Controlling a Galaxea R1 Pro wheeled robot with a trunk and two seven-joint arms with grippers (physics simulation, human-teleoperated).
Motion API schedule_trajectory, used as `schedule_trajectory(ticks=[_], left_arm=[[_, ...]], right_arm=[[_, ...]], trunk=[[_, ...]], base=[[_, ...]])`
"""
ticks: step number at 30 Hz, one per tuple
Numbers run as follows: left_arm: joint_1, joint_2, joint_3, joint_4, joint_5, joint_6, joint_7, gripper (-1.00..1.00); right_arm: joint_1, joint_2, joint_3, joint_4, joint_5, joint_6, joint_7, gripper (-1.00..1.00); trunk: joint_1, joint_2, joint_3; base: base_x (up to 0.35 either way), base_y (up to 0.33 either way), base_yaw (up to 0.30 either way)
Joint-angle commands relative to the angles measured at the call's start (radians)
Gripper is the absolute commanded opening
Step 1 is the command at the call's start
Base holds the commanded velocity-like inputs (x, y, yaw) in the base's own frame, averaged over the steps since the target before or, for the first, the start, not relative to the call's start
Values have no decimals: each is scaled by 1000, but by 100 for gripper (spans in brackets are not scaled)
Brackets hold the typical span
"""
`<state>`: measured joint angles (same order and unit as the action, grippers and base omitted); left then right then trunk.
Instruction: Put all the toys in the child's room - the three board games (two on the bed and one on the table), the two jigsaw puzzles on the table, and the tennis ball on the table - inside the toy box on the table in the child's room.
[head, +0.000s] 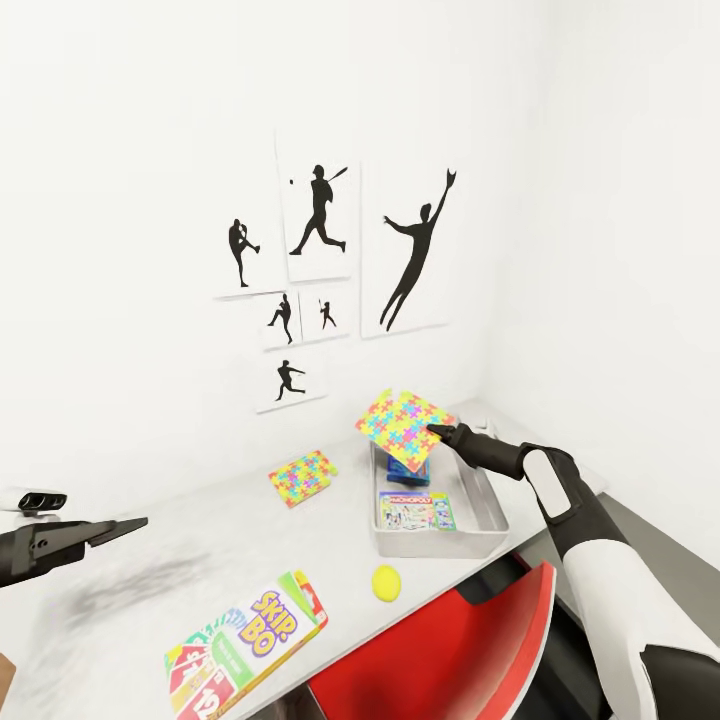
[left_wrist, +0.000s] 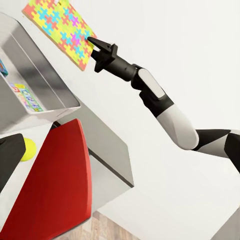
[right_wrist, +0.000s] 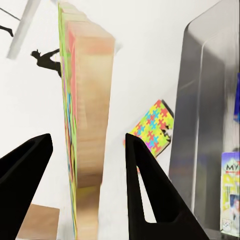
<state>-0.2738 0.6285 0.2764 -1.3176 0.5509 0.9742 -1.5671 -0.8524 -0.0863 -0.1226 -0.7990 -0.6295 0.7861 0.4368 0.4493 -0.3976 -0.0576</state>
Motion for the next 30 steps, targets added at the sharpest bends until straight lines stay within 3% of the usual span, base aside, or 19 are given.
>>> schedule_trajectory(ticks=[1, 6, 13, 17, 24, 30], left_arm=[[-1, 0, 0, 0, 0, 11, -4, 100], [-1, 0, 0, 0, 0, 11, -4, 100], [2, 0, 4, 0, 0, 11, -4, 100], [3, 0, 12, 0, 0, 11, -4, 100], [4, 0, 15, 0, 0, 11, -4, 100], [4, 0, 15, 0, 0, 11, -4, 100]], right_arm=[[-1, 1, -3, 0, -1, 6, -5, -100], [-21, 21, -3, 0, -2, 6, -86, -100], [-74, 68, -5, 0, -2, -1, -253, -100], [-96, 94, -34, 1, -2, -10, -368, -100], [-107, 107, -68, 1, -3, -36, -482, -100], [-108, 109, -74, 2, -3, -50, -538, -100]], trunk=[[1, -2, -3], [1, -2, -6], [1, -2, -14], [1, -2, -20], [1, -2, -31], [1, -2, -41]], base=[[0, 0, 0], [0, 0, 0], [0, 0, 0], [0, 0, 0], [0, 0, 0], [0, 0, 0]])
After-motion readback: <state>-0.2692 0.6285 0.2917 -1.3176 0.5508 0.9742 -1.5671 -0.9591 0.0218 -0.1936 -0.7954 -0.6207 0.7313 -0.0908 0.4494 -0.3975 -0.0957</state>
